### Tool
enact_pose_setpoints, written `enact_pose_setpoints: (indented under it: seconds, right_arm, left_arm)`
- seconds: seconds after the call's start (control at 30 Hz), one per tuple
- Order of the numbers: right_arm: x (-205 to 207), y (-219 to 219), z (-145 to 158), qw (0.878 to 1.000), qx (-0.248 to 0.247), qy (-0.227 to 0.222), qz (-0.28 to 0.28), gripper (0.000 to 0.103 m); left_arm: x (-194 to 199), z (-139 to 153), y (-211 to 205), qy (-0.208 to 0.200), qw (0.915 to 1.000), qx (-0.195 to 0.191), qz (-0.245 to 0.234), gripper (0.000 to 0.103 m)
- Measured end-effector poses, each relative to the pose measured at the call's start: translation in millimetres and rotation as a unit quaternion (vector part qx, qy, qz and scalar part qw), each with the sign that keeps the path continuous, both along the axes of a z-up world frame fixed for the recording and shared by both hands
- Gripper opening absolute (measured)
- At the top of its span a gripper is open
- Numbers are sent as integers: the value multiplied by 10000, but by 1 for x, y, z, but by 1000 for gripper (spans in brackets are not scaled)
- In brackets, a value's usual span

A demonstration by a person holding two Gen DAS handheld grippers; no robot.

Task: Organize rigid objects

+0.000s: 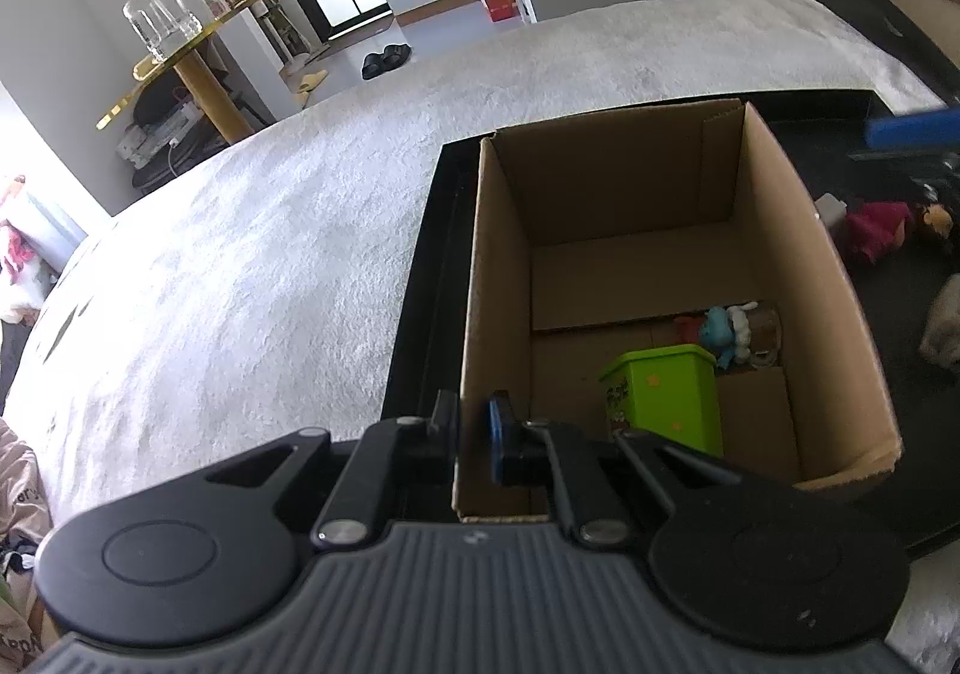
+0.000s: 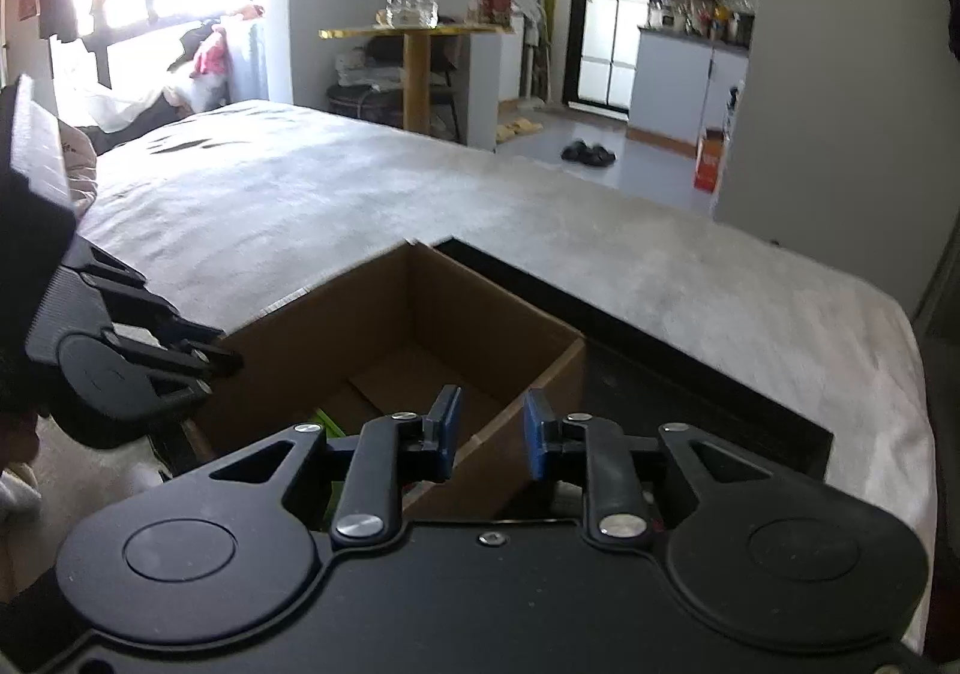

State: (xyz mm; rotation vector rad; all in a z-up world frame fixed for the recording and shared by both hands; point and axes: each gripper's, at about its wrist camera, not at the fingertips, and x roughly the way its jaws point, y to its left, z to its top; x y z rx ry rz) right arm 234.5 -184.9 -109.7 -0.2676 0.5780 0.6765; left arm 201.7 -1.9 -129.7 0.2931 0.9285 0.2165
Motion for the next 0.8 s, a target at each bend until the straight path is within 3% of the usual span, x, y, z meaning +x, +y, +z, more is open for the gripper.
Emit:
enact_pose_setpoints:
  seconds: [0.07, 0.13, 0.33, 0.43, 0.8]
  right_arm:
    - [-1, -7, -4, 9999, -57, 153, -46, 32]
    - [-2, -11, -10, 9993, -145, 313, -108, 53]
    - [-2, -15, -24, 9968, -405, 673, -116, 72]
    - [-3, -17, -31, 9952, -563, 788, -114, 77]
    - [10, -35, -67, 9796, -1083, 1681, -185, 82]
  left_arm:
    - [0, 1, 1, -6, 10000, -51, 22, 9]
    - [-1, 1, 2, -7, 10000, -64, 19, 9]
    - [-1, 1, 2, -10, 10000, -71, 19, 9]
    - [-2, 0, 2, -9, 9999, -98, 28, 9]
    - [-2, 1, 4, -6, 9999, -124, 27, 9]
